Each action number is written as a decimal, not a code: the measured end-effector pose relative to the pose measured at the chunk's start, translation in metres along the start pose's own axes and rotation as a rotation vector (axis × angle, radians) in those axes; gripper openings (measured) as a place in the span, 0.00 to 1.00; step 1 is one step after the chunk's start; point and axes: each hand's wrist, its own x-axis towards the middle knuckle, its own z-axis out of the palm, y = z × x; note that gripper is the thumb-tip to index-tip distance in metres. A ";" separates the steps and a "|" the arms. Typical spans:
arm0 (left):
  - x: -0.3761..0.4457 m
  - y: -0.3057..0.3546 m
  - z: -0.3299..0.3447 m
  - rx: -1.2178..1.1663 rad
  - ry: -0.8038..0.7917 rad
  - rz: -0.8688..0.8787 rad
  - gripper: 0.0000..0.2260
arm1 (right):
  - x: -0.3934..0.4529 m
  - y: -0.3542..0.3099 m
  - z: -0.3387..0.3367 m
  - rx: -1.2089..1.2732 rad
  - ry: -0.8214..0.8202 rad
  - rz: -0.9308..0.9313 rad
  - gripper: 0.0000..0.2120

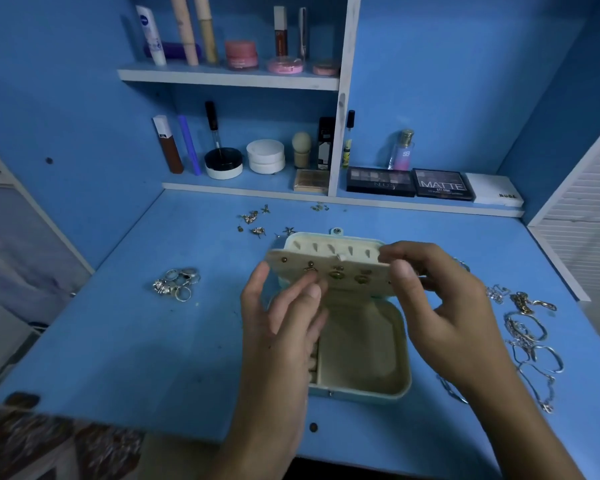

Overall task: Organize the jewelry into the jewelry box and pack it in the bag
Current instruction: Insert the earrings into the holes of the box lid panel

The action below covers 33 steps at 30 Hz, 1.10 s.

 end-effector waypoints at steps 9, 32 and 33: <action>-0.010 -0.004 -0.011 -0.133 0.036 -0.099 0.32 | -0.013 -0.001 -0.002 0.154 -0.034 0.078 0.24; -0.012 -0.007 -0.020 -0.101 0.096 -0.208 0.23 | 0.072 0.017 0.016 -0.199 -0.205 0.246 0.09; -0.012 -0.007 -0.021 -0.098 0.093 -0.208 0.23 | 0.081 0.022 0.019 -0.228 -0.202 0.244 0.09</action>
